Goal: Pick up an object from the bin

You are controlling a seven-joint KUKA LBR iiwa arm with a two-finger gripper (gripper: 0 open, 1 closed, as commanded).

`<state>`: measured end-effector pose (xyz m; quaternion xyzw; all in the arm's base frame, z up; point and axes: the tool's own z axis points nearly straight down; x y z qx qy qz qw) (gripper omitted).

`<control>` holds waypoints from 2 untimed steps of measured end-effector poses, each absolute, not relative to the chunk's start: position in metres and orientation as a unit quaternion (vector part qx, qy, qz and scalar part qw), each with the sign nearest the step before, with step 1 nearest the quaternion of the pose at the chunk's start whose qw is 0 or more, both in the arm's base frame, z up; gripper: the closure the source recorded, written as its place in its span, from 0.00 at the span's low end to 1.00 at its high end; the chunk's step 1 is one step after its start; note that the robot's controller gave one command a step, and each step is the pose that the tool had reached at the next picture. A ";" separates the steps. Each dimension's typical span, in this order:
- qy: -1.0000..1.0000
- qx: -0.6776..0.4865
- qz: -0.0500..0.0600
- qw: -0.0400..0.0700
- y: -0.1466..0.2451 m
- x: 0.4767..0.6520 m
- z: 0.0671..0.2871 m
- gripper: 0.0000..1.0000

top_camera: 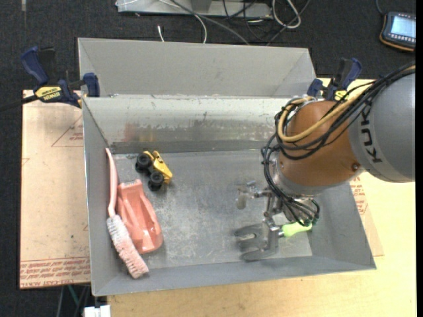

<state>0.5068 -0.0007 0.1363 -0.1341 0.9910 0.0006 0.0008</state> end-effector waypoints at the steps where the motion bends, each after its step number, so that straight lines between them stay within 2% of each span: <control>1: 0.995 -0.103 0.001 0.005 -0.010 0.487 0.161 0.00; 2: 0.943 -0.332 0.001 -0.001 -0.096 0.483 0.135 0.00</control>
Offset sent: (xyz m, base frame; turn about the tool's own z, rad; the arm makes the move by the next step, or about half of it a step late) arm -0.0240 -0.0951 0.0000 -0.4138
